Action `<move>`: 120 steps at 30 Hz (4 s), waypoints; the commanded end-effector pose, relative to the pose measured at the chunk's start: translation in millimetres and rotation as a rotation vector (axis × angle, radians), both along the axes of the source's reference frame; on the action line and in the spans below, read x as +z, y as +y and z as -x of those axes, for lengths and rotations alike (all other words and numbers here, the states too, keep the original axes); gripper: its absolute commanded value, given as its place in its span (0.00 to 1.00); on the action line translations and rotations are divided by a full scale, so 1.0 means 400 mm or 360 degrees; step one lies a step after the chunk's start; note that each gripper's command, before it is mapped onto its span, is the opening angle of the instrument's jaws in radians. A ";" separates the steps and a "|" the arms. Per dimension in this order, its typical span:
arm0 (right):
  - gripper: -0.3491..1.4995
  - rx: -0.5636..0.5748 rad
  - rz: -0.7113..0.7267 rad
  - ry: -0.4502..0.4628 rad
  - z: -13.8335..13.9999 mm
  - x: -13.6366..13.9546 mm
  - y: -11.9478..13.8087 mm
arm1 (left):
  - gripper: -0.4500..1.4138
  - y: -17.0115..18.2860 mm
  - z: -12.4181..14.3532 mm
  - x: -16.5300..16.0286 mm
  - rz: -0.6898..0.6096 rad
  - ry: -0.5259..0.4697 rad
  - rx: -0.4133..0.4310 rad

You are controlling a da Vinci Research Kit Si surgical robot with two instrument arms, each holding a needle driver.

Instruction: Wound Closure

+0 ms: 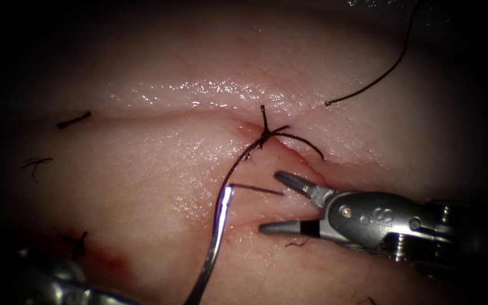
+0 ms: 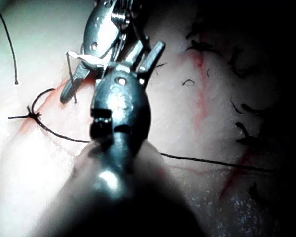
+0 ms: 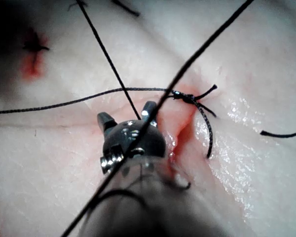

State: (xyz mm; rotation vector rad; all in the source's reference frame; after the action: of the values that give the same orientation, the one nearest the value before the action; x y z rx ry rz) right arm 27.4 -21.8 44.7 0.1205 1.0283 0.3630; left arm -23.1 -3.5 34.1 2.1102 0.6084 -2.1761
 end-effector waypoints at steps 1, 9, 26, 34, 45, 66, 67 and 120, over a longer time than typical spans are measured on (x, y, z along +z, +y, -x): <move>0.26 -0.0039 0.0002 -0.0044 -0.0024 0.0030 -0.0021 | 0.00 -0.0003 0.0008 0.0006 0.0013 0.0002 -0.0006; 0.00 -0.0037 -0.0033 -0.0148 -0.0046 -0.0061 -0.0071 | 0.00 0.0019 0.0010 0.0093 0.0043 0.0111 -0.0260; 0.00 -0.0064 -0.0131 -0.0101 -0.0247 -0.0312 -0.0191 | 0.00 0.0006 -0.0113 0.0204 0.0045 0.0225 -0.0763; 0.49 -0.0003 -0.0040 0.0018 -0.0283 -0.0340 -0.0149 | 0.00 0.0126 -0.0149 0.0184 -0.0002 0.0272 -0.0906; 0.89 0.0138 0.0078 0.0231 -0.0048 -0.0350 -0.0075 | 0.00 0.0275 -0.0318 0.0245 0.0102 0.0416 -0.1266; 0.73 0.0111 0.0222 -0.0152 0.0014 0.0058 -0.0067 | 0.00 0.0240 -0.0279 0.0211 0.0138 0.0350 -0.1270; 0.64 0.0113 0.0220 -0.0153 0.0015 0.0057 -0.0064 | 0.00 0.0236 -0.0272 0.0206 0.0138 0.0341 -0.1261; 0.49 0.0070 0.0021 0.0241 -0.0070 -0.0386 -0.0122 | 0.00 0.0126 -0.0118 0.0218 0.0071 0.0345 -0.0784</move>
State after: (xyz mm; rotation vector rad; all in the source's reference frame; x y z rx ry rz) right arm 29.9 -26.6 28.7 0.1110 1.1860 0.3930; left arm -17.7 1.8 42.2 2.1969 0.0369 -2.6634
